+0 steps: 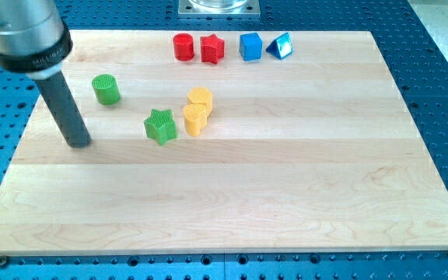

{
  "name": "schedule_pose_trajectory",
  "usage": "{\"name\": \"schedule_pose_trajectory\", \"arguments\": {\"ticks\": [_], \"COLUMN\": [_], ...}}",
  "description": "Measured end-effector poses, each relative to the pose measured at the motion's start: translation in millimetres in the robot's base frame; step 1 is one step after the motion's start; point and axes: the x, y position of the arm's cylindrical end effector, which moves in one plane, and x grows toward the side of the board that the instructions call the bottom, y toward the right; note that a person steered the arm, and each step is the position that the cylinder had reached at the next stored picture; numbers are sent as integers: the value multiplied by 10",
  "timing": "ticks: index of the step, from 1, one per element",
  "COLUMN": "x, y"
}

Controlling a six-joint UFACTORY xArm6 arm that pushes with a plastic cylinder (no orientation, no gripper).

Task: Push the green circle into the hexagon

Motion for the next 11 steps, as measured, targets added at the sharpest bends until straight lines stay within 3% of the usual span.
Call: {"name": "schedule_pose_trajectory", "arguments": {"ticks": [1,2,3,4,5,6,7,9,10,11], "x": [-33,-263,-68,-381,-873,-1156,-1318,-945,-1239,-1525], "y": [792,1084,348,-467,-313,123,88,1328,1110,1893]}}
